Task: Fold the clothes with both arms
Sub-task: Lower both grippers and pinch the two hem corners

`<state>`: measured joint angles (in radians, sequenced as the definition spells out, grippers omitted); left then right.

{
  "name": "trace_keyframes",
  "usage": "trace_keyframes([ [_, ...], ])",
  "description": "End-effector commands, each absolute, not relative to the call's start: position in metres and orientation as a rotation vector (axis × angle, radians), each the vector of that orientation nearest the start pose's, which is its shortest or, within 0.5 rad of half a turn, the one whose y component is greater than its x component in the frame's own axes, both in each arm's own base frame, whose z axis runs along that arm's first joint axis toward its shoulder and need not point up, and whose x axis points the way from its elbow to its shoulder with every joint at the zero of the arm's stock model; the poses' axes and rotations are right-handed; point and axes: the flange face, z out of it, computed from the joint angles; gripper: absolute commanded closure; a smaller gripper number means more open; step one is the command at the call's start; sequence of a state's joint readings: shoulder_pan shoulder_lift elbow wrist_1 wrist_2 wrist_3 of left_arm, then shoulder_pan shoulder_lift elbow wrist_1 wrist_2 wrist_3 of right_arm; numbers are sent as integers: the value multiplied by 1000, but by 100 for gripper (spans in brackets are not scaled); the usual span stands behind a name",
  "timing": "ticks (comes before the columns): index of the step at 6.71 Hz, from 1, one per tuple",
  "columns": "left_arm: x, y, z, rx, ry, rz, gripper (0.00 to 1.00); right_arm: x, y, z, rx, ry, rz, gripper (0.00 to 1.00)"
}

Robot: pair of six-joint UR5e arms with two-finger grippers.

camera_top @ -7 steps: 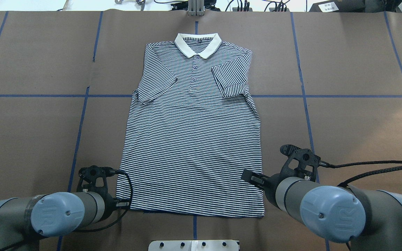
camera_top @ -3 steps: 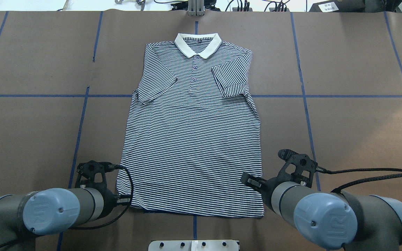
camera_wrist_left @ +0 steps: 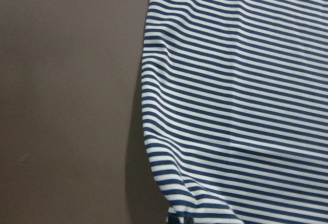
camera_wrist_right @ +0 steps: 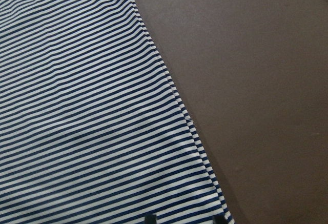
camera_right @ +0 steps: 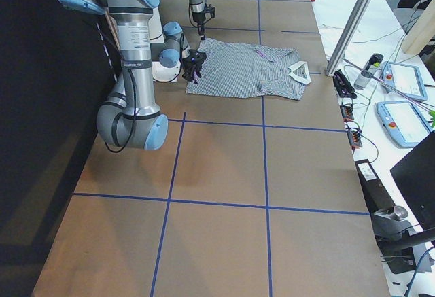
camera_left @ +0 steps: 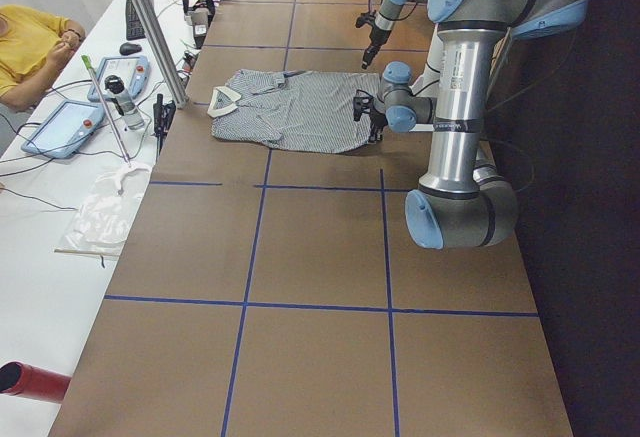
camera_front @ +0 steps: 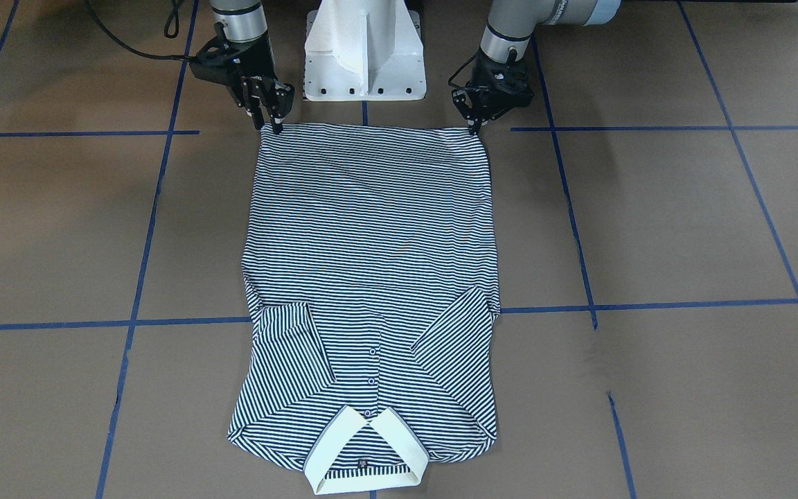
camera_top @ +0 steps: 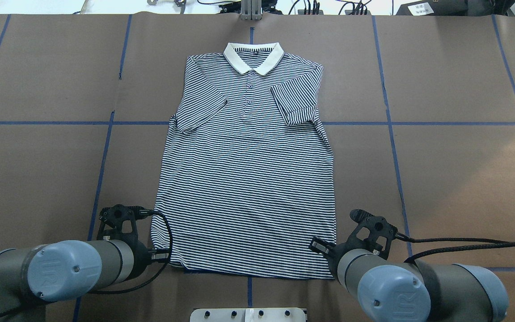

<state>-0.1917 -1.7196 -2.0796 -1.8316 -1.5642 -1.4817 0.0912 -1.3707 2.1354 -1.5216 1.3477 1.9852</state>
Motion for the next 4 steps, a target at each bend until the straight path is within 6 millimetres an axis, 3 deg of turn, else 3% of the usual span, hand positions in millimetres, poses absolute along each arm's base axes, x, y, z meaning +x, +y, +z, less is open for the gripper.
trace_keyframes([
  [1,478,-229,323,134,911,-98,100,-503,-185,312,81,-825,546,52],
  [4,479,-229,322,131,915,-96,100,-512,-175,327,90,-788,527,49],
])
